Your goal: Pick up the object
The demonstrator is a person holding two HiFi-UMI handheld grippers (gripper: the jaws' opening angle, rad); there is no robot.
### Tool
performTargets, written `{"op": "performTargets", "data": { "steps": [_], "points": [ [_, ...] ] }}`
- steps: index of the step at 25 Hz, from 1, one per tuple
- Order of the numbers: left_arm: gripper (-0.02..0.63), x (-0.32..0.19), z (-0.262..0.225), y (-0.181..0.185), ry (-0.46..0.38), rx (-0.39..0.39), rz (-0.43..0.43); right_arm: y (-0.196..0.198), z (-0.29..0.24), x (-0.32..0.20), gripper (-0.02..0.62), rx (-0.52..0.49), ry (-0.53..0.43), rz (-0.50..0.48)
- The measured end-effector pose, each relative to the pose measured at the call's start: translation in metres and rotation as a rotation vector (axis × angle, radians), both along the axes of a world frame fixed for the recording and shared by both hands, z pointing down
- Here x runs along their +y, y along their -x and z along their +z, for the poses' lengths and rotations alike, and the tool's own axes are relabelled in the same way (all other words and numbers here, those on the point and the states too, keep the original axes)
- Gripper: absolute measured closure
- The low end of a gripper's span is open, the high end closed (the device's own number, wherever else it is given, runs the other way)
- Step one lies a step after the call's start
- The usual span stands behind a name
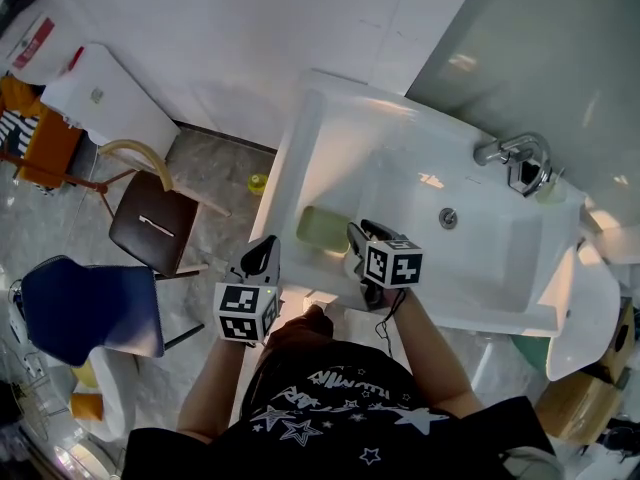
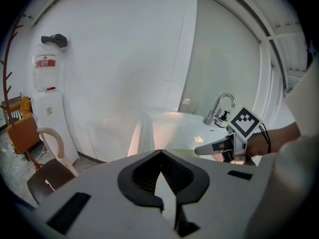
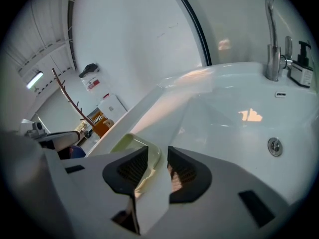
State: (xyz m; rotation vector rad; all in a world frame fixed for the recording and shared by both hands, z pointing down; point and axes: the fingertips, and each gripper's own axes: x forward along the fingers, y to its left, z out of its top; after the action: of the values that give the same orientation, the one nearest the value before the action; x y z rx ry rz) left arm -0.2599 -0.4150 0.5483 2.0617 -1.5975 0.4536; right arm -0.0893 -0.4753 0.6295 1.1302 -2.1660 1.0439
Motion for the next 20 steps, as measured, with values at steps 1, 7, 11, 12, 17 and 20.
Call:
{"op": "performTargets", "data": {
  "steps": [1, 7, 11, 12, 17, 20],
  "points": [
    [0.589, -0.001, 0.001, 0.000, 0.003, -0.001, 0.000, 0.002, 0.002, -0.001, 0.462, -0.005, 0.012, 0.000],
    [0.589, -0.006, 0.004, -0.002, 0.015, 0.003, 0.008, 0.005, 0.013, -0.002, 0.485, 0.023, 0.059, 0.000],
    [0.589, -0.008, 0.006, -0.003, 0.020, 0.003, 0.012, 0.004, 0.017, -0.002, 0.508, 0.025, 0.079, 0.014],
    [0.589, -0.008, 0.006, -0.003, 0.021, 0.002, 0.013, 0.003, 0.017, -0.003, 0.511, 0.027, 0.081, 0.021],
    [0.589, -0.009, 0.006, -0.006, 0.025, -0.005, 0.028, -0.005, 0.017, -0.007, 0.543, 0.066, 0.072, 0.052],
    [0.589, -0.009, 0.005, -0.008, 0.024, -0.007, 0.035, -0.006, 0.017, -0.006, 0.545, 0.068, 0.074, 0.052]
  ]
}}
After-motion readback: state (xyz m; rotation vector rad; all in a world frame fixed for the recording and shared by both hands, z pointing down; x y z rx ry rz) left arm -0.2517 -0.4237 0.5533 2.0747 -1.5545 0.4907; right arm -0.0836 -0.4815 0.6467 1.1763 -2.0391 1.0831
